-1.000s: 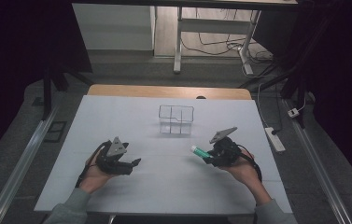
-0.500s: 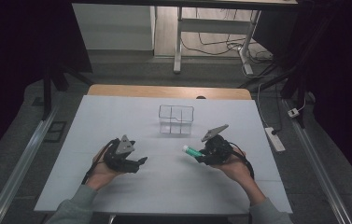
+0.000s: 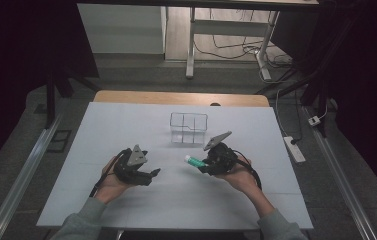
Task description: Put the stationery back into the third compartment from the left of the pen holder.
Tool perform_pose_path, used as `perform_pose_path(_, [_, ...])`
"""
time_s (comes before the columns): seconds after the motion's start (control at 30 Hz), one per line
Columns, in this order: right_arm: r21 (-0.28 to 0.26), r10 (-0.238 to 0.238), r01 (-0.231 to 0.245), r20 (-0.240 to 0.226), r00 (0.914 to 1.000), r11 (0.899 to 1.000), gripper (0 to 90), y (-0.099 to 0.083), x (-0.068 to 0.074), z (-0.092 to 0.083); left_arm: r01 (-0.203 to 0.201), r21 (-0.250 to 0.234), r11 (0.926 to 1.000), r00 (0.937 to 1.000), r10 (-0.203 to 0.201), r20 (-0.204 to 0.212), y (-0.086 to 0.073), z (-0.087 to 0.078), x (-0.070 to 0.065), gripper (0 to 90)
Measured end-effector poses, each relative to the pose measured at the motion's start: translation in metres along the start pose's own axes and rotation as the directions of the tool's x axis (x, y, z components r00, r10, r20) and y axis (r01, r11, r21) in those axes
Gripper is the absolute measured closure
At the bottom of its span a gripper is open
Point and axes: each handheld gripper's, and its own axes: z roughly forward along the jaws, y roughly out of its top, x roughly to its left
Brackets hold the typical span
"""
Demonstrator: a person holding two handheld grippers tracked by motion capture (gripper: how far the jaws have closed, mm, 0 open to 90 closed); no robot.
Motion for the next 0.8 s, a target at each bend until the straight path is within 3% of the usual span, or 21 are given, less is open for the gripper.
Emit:
perform_pose_path(0.53, [-0.022, -0.018, 0.017, -0.033, 0.9993, 1.000, 64.4, 0.014, 0.005, 0.010, -0.061, 0.021, 0.9979, 0.9975, 0.060, 0.036, 0.012, 0.015, -0.013, 23.0])
perform_pose_path(0.8, [-0.007, -0.020, 0.020, -0.059, 0.9981, 1.000, 64.4, 0.019, 0.009, 0.016, -0.105, 0.025, 0.9941, 0.9935, 0.104, 0.048, 0.018, 0.019, -0.020, 22.9])
